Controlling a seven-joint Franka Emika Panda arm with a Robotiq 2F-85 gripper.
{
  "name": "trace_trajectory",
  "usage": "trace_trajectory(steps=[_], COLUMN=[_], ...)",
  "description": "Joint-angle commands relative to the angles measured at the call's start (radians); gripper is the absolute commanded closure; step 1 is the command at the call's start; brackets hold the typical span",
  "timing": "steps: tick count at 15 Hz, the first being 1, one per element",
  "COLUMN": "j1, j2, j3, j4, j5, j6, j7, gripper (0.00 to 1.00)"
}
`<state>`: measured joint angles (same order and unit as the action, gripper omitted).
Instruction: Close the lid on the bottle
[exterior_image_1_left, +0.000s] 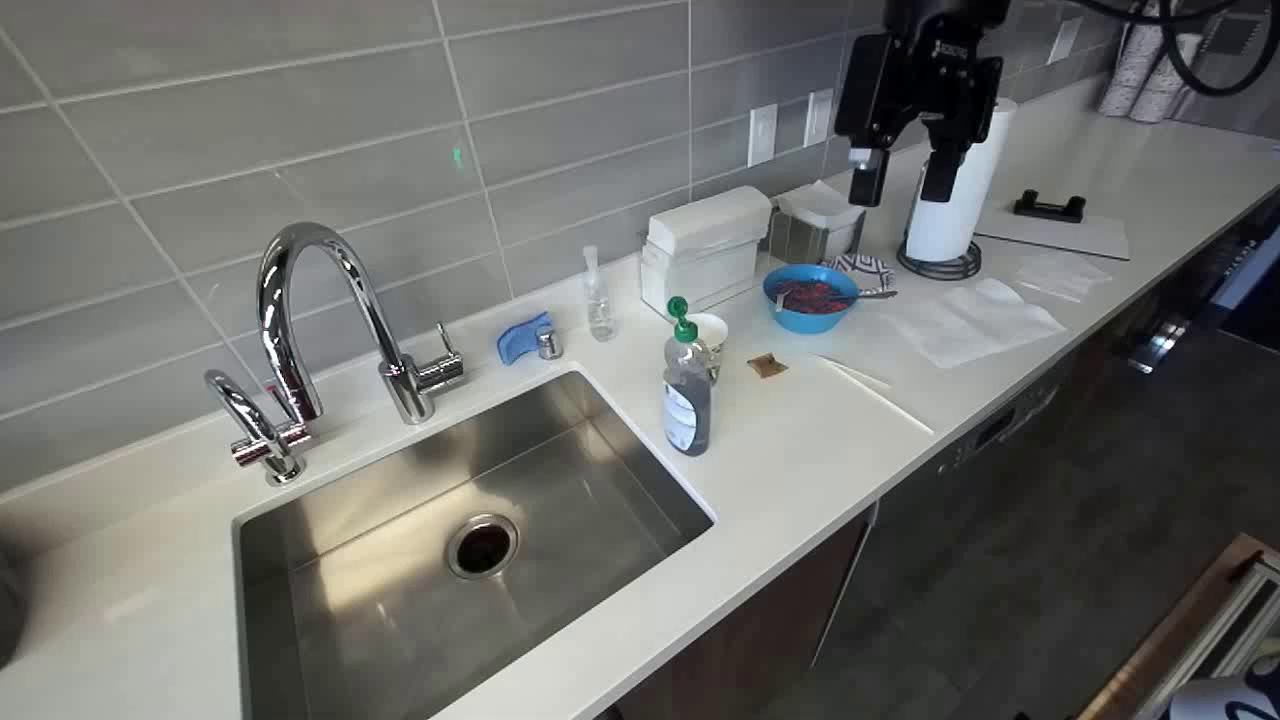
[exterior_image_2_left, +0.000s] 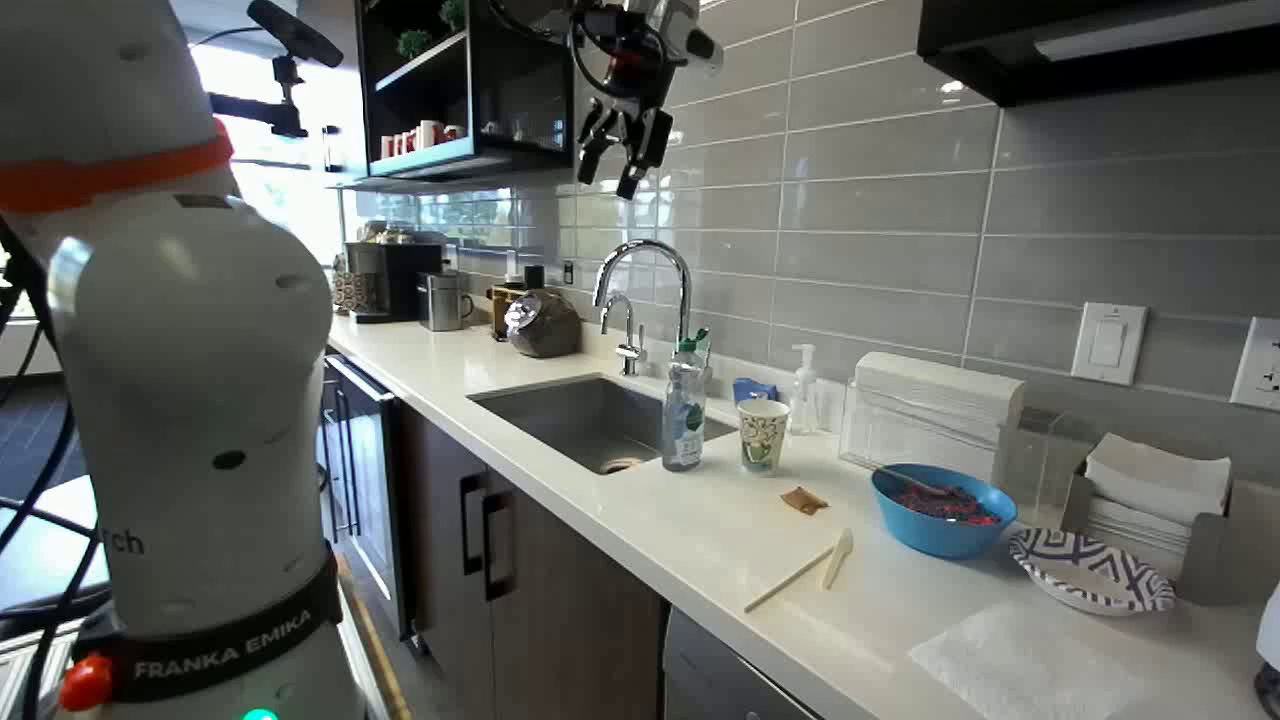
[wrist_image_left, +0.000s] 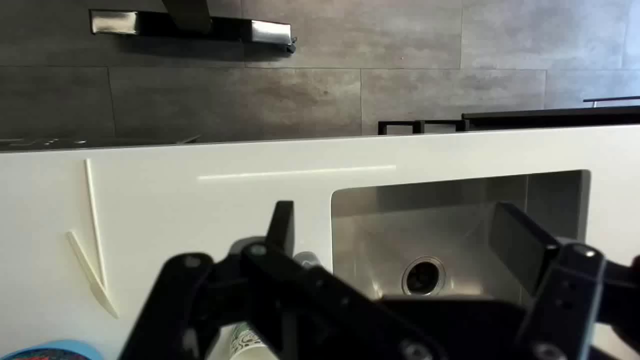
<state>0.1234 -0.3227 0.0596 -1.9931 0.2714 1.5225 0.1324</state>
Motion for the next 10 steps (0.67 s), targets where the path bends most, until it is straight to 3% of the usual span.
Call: trace_trajectory(steps=[1, 7, 10], j1=[-0.018, -0.018, 0.015], j2=[0.001, 0.001, 0.025], j3=[0.015, 0.015, 0.034], j4=[0.003, 0.003, 0.029], j5=[0.004, 0.004, -0.019], j6=[-0.003, -0.003, 0.028], j7=[-0.004, -0.004, -0.155], gripper=[0.0, 0.0, 0.0])
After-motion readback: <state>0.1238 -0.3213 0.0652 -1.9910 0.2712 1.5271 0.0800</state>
